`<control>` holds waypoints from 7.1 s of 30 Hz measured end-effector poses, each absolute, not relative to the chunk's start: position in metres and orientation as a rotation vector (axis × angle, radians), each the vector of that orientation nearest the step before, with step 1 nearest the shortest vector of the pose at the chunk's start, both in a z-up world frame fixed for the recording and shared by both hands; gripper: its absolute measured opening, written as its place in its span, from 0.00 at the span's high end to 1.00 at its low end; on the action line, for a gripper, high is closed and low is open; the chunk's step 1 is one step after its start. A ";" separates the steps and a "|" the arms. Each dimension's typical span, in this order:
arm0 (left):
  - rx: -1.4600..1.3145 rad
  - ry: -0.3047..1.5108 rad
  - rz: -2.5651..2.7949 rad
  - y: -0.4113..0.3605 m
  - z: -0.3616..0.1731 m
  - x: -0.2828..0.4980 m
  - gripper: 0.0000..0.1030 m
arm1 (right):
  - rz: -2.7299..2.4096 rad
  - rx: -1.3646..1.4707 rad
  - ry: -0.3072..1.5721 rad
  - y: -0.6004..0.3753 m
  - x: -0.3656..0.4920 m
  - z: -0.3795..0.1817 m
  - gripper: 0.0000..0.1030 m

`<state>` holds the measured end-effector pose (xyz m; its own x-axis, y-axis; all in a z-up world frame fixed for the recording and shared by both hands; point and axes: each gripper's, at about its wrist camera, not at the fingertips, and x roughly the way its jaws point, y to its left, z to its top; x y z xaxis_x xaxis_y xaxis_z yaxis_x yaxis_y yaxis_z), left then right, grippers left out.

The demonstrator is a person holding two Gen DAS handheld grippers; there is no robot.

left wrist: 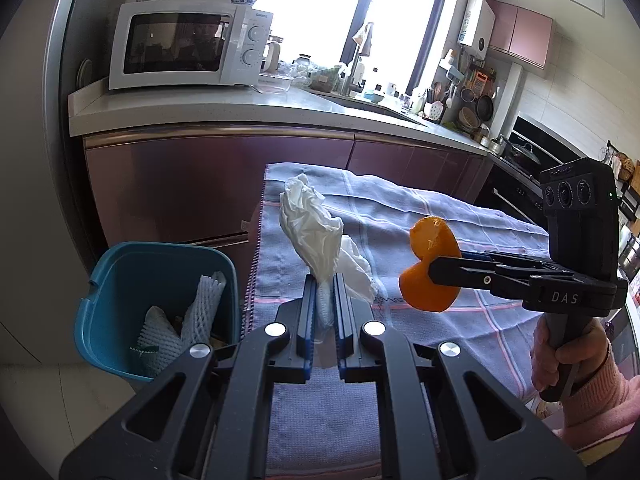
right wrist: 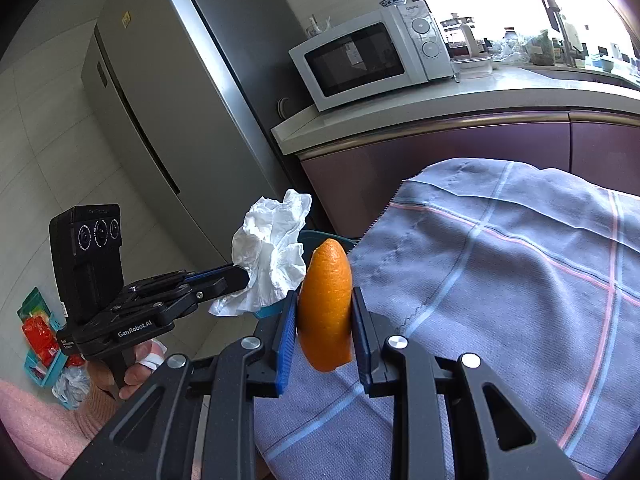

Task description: Collect trash

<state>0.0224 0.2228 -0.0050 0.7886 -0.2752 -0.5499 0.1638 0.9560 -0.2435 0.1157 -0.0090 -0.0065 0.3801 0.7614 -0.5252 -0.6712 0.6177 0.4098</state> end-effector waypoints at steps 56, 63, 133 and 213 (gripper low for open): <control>-0.220 0.652 0.024 0.317 -0.028 0.022 0.92 | 1.075 0.056 0.867 0.128 0.160 -0.039 0.76; -0.225 0.661 0.036 0.322 -0.032 0.026 0.92 | 1.071 0.048 0.898 0.138 0.165 -0.049 0.76; -0.260 0.813 0.121 0.335 -0.101 0.074 0.92 | 1.021 -0.095 1.070 0.198 0.196 -0.080 0.76; -0.096 0.279 -0.101 0.120 0.001 -0.011 0.05 | 0.266 -0.009 0.289 -0.102 0.031 0.000 0.06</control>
<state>-0.0111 0.1204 0.0009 0.9562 -0.1125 -0.2701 0.0858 0.9903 -0.1088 0.0309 -0.1022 0.0002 0.9240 0.2578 -0.2825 -0.2604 0.9651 0.0291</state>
